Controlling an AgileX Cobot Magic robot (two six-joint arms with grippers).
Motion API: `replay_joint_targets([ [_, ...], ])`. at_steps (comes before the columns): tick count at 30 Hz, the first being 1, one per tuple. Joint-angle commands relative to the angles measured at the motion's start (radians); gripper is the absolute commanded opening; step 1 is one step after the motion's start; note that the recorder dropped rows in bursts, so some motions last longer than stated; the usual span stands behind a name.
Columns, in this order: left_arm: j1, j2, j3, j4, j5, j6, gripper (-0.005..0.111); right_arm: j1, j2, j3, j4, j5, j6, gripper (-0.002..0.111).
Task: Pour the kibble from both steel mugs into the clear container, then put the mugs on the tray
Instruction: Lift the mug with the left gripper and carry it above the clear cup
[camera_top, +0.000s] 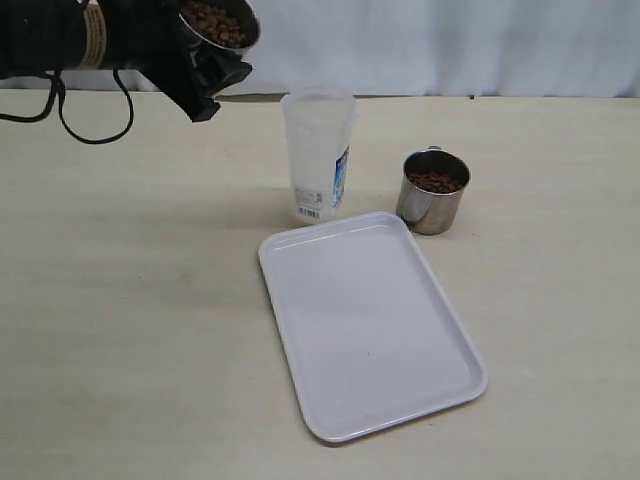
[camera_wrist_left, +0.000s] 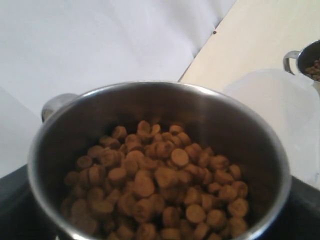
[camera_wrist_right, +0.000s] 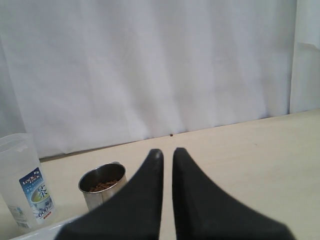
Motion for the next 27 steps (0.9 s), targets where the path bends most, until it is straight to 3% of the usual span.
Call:
replay_joint_targets([
  [1, -0.029, 0.021, -0.044, 0.010, 0.088, -0.008, 0.000, 0.002, -0.003, 0.004, 0.000, -0.002, -0.005, 0.005],
  [7, -0.093, 0.083, -0.106, 0.049, 0.161, -0.003, 0.000, 0.002, -0.003, 0.004, 0.000, -0.002, -0.005, 0.005],
  [15, -0.105, 0.133, -0.163, 0.057, 0.185, -0.005, 0.000, 0.002, -0.003, 0.004, 0.000, -0.002, -0.005, 0.005],
  [21, -0.128, 0.133, -0.165, 0.143, 0.325, -0.003, 0.000, 0.002, -0.003, 0.004, 0.000, -0.002, -0.005, 0.005],
  [27, -0.141, 0.133, -0.177, 0.162, 0.306, -0.003, 0.000, 0.002, -0.003, 0.004, 0.000, -0.002, -0.005, 0.005],
])
